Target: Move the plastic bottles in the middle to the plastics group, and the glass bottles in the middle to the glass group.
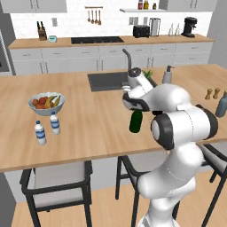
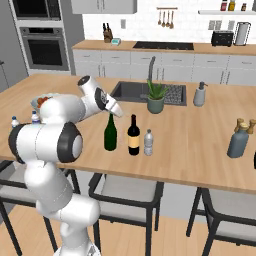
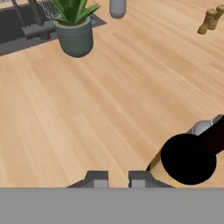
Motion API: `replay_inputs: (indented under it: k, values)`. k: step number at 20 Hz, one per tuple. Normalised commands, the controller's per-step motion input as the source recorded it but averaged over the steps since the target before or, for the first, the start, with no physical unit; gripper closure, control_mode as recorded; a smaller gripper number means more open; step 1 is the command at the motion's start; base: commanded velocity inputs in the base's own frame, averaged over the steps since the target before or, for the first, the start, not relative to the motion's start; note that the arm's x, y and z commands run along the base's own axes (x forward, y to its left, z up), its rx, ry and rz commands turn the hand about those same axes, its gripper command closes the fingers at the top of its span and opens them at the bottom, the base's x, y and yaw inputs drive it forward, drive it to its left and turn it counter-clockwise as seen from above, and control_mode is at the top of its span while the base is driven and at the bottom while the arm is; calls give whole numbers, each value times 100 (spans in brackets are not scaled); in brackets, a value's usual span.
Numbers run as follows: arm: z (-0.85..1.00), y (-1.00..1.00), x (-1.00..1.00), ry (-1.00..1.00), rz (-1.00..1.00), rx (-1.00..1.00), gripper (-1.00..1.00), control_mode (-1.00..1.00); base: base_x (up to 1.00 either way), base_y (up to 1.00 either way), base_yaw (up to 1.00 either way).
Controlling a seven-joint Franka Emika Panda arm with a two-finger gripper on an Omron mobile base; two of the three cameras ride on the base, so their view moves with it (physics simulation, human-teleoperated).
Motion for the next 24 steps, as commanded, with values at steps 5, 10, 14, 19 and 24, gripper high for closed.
replay_inputs:
  k: [5, 10, 14, 19, 24]
  values:
    - [20, -8, -37, -22, -1, 6, 100, -100, 0, 0, 0]
    - [39, -30, -40, -5, 0, 2, 100, -100, 0, 0, 0]
    - [49, -37, -35, 20, 0, 1, 100, -100, 0, 0, 0]
    - [51, -26, -45, 37, 0, 1, 100, -100, 0, 0, 0]
    - [22, -40, -62, 9, 0, 0, 100, -100, 0, 0, 0]
